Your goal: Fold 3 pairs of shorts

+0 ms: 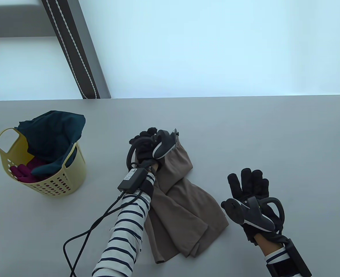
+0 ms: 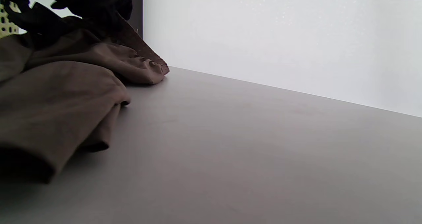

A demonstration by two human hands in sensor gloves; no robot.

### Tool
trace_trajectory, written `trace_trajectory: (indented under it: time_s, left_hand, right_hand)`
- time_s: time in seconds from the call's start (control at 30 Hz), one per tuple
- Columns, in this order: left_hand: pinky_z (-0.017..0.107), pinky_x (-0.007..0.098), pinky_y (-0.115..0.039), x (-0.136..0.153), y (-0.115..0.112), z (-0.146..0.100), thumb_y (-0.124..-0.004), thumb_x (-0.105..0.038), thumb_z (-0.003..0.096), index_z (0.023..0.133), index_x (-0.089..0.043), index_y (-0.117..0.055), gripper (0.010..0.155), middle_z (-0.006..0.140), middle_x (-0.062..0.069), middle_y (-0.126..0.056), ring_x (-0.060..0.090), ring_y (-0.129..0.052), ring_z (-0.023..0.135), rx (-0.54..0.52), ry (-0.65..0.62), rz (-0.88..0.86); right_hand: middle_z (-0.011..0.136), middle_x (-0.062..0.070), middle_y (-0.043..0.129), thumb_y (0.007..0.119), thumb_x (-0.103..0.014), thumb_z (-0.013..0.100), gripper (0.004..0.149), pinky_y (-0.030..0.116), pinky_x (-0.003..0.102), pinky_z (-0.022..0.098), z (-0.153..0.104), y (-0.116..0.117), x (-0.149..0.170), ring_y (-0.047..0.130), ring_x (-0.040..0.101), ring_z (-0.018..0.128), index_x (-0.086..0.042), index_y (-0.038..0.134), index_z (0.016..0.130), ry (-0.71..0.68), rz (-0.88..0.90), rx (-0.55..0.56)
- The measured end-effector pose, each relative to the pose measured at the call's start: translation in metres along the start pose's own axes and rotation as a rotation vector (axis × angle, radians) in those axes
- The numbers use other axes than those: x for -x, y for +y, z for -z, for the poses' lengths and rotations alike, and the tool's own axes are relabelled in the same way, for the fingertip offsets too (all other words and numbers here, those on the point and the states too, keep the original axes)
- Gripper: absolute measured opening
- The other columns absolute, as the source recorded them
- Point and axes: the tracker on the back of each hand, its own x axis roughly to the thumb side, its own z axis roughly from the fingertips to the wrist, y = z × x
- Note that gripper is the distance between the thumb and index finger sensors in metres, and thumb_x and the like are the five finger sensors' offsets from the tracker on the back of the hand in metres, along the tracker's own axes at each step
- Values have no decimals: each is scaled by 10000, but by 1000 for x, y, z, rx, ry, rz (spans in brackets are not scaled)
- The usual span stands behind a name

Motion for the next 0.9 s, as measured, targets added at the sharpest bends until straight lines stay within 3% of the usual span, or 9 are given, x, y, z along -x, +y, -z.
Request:
trace_trajectory:
  time_s: [0.1, 0.23, 0.43, 0.5, 0.53, 0.57, 0.63, 0.77, 0.9]
  left_hand:
    - [604, 436, -919, -5, 54, -15, -627, -295, 469, 893, -174, -439, 480, 912, 10, -839, 216, -1026, 793, -115, -159, -120]
    - [603, 434, -923, 0, 122, -44, -669, -288, 452, 891, -256, -510, 468, 896, -28, -884, 190, -1046, 772, -118, -599, -531]
    - [650, 410, -897, 7, 189, -101, -707, -317, 412, 849, -380, -593, 456, 883, -130, -929, 108, -1072, 775, -178, -1046, -404]
    - [667, 404, -885, 14, 204, -115, -710, -327, 401, 834, -406, -600, 454, 878, -162, -932, 82, -1075, 779, -211, -1104, -360]
    - [671, 400, -882, 18, 209, -119, -710, -329, 398, 830, -413, -600, 454, 878, -170, -932, 73, -1075, 782, -225, -1116, -364]
    - [673, 396, -881, 26, 216, -123, -709, -330, 398, 830, -414, -599, 454, 879, -173, -929, 71, -1073, 784, -249, -1117, -385]
    - [676, 397, -878, 44, 225, -124, -713, -325, 399, 833, -406, -603, 454, 880, -165, -931, 78, -1072, 784, -318, -1064, -430]
    - [671, 387, -887, 88, 232, -117, -706, -327, 403, 839, -400, -594, 456, 878, -170, -930, 69, -1075, 776, -447, -910, -520]
    - [672, 383, -889, 134, 230, -111, -704, -326, 410, 856, -383, -585, 465, 884, -159, -927, 73, -1075, 774, -493, -809, -578]
  right_hand:
    - [957, 439, 36, 487, -598, 482, 961, 346, 733, 556, 0, -9, 6, 203, 722, 823, -16, -116, 951, 75, 262, 22]
    - [966, 432, 34, 498, -638, 481, 1015, 386, 716, 587, 3, -32, 17, 233, 715, 850, -10, -156, 940, 124, 476, 84]
    - [1024, 303, -20, 605, -665, 441, 1052, 277, 740, 606, 28, -91, 27, 99, 683, 881, -133, -116, 992, 23, 638, 274]
    - [1068, 237, 15, 655, -655, 417, 1015, 237, 741, 610, 37, -110, 25, 59, 645, 904, -196, 3, 1044, -92, 700, 326]
    - [1123, 185, 160, 690, -644, 400, 959, 246, 742, 616, 41, -117, 23, 105, 624, 938, -215, 159, 1073, -113, 726, 316]
    - [1124, 139, 438, 715, -632, 386, 906, 288, 743, 621, 45, -123, 22, 233, 594, 985, -187, 327, 1074, -119, 749, 301]
    - [858, 50, 858, 767, -583, 375, 698, 381, 736, 628, 51, -128, 21, 673, 487, 964, -190, 659, 942, -128, 810, 228]
    - [642, 29, 968, 809, -501, 388, 537, 522, 693, 613, 58, -121, 27, 908, 411, 786, -170, 801, 810, -122, 817, 38]
    - [621, 25, 980, 839, -426, 397, 444, 566, 671, 601, 58, -126, 47, 929, 403, 757, -192, 827, 775, -12, 854, 65]
